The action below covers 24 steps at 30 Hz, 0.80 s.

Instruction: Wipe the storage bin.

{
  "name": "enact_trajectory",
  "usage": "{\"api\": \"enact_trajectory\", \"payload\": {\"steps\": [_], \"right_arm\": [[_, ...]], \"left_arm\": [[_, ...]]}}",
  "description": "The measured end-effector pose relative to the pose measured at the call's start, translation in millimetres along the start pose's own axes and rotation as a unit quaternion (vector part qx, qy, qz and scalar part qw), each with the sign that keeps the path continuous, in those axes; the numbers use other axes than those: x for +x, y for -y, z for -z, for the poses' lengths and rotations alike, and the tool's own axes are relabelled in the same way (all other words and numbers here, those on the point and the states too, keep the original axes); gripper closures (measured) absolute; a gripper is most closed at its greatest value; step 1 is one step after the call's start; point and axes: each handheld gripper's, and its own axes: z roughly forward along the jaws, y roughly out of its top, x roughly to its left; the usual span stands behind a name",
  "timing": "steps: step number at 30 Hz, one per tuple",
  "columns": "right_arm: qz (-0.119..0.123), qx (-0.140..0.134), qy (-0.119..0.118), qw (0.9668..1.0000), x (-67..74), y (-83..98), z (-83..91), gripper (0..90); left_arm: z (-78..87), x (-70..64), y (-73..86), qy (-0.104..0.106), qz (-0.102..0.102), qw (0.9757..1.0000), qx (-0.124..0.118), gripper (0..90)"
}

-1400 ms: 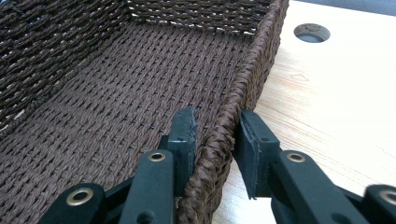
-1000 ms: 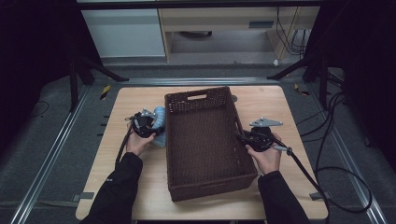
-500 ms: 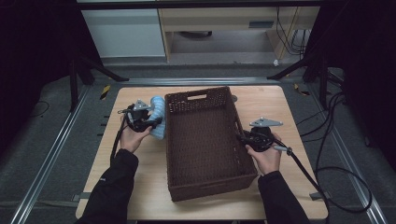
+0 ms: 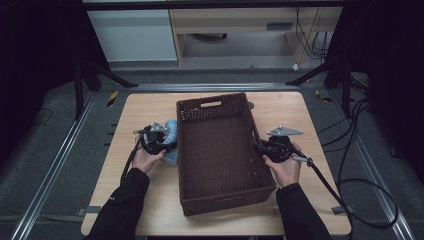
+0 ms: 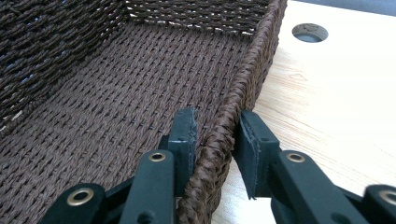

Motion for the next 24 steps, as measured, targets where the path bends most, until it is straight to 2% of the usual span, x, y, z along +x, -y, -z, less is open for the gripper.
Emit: {"api": "enact_trajectory", "payload": {"steps": [5,7,10,15,24], "right_arm": [[0.000,0.000,0.000,1.0000,-0.1,0.0,-0.1,69.1],[-0.001,0.000,0.000,1.0000,-0.1,0.0,-0.1,69.1],[0.000,0.000,0.000,1.0000,0.0,0.1,0.0,69.1],[-0.001,0.000,0.000,1.0000,0.0,0.1,-0.1,69.1],[0.000,0.000,0.001,1.0000,-0.1,0.0,-0.1,69.1]], "left_arm": [[18.2,-2.2,-10.2,0.005,0.002,0.9996,-0.029,67.0],[25.8,-6.0,-15.2,0.003,-0.004,0.9992,-0.041,67.0],[31.9,-9.8,-18.9,-0.004,-0.014,0.9989,-0.045,67.0],[29.0,-12.1,-13.2,-0.002,-0.019,0.9990,-0.040,67.1],[11.7,-20.6,10.0,0.004,-0.027,0.9996,0.008,67.3]]}}
